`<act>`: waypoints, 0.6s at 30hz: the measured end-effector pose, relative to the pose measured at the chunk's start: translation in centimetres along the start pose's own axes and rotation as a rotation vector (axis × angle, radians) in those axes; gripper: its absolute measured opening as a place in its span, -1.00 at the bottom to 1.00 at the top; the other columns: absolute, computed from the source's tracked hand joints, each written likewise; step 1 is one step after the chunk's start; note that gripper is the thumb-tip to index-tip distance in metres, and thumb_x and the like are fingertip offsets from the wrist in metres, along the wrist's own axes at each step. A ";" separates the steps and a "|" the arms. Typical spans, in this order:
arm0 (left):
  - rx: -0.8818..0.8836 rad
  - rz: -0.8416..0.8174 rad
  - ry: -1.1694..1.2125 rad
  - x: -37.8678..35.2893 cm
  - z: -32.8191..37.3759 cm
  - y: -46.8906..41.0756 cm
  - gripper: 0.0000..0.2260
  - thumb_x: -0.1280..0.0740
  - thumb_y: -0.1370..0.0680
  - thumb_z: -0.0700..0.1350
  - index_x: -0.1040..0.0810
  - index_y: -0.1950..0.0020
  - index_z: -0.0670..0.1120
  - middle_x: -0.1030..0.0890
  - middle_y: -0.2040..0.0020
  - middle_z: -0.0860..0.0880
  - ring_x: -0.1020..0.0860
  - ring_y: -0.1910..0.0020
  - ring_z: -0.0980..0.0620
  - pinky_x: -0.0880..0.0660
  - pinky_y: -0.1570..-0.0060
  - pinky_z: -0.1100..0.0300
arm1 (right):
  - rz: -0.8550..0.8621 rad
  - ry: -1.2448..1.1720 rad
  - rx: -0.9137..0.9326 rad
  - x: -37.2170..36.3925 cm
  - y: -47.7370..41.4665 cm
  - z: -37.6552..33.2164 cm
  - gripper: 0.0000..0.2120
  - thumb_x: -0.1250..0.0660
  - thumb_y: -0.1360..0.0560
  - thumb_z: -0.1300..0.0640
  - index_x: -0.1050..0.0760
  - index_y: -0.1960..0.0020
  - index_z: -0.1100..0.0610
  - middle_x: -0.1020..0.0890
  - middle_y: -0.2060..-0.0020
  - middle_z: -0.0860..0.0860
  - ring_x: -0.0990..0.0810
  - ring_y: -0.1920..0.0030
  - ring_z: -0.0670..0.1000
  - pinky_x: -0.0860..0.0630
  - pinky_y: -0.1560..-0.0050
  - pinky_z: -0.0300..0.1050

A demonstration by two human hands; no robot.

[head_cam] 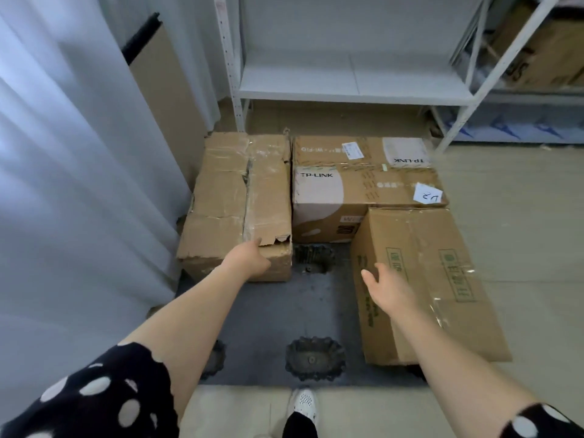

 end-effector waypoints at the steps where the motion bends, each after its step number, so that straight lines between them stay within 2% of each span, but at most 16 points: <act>1: -0.026 -0.004 -0.020 0.0 0.9 0.9 -0.40 -0.24 -0.54 -0.13 -0.11 -0.56 -0.07 -0.33 -0.47 -0.10 -0.35 -0.40 -0.12 -0.35 -0.30 0.12 | 0.010 0.003 -0.014 0.9 0.9 1.2 -0.49 -0.04 -0.63 -0.11 -0.25 -0.46 0.17 -0.43 -0.35 0.13 -0.43 -0.33 0.15 -0.41 -0.25 0.02; 4: -0.098 -0.005 -0.101 0.2 4.0 3.3 -0.41 -0.24 -0.56 -0.12 -0.12 -0.56 -0.10 -0.30 -0.49 -0.11 -0.33 -0.42 -0.12 -0.32 -0.33 0.13 | 0.035 0.044 -0.028 3.6 3.0 4.8 -0.51 -0.05 -0.63 -0.13 -0.31 -0.41 0.17 -0.51 -0.26 0.13 -0.50 -0.24 0.13 -0.48 -0.20 0.06; 7: -0.167 0.004 -0.168 0.0 7.9 4.9 -0.44 -0.27 -0.55 -0.13 -0.19 -0.53 -0.14 -0.35 -0.46 -0.14 -0.37 -0.38 -0.13 -0.35 -0.29 0.13 | 0.067 0.055 -0.031 6.5 4.3 8.8 -0.55 -0.08 -0.62 -0.12 -0.35 -0.37 0.15 -0.55 -0.19 0.12 -0.54 -0.17 0.12 -0.50 -0.13 -0.01; 11: -0.227 -0.024 -0.237 -1.5 14.9 6.2 -0.37 -0.27 -0.56 -0.10 -0.07 -0.57 -0.10 -0.27 -0.50 -0.10 -0.35 -0.40 -0.11 -0.37 -0.25 0.14 | 0.132 0.123 -0.047 10.7 4.0 14.7 -0.58 -0.08 -0.62 -0.09 -0.41 -0.27 0.19 -0.57 -0.17 0.17 -0.54 -0.16 0.15 -0.44 -0.13 -0.05; 13: -0.238 -0.014 -0.240 -2.8 18.8 6.4 -0.36 -0.29 -0.55 -0.09 -0.07 -0.57 -0.08 -0.26 -0.51 -0.10 -0.33 -0.42 -0.10 -0.35 -0.28 0.15 | 0.151 0.172 -0.045 12.7 3.2 17.9 -0.58 -0.07 -0.62 -0.10 -0.42 -0.26 0.19 -0.57 -0.19 0.17 -0.53 -0.19 0.17 -0.42 -0.19 -0.04; 18: -0.215 -0.014 -0.207 -7.8 30.2 7.0 -0.36 -0.34 -0.54 -0.10 -0.12 -0.55 -0.08 -0.30 -0.49 -0.09 -0.31 -0.43 -0.09 -0.28 -0.35 0.13 | 0.150 0.199 -0.024 18.3 0.1 27.0 -0.54 -0.07 -0.62 -0.10 -0.38 -0.36 0.18 -0.49 -0.31 0.17 -0.47 -0.29 0.17 -0.36 -0.26 -0.06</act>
Point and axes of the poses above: each hand's wrist, its own y-axis away from the middle knuckle, its own x-axis out of the back of the hand, z = x × y, the point moved 1 cm from there along -y, towards the middle knuckle
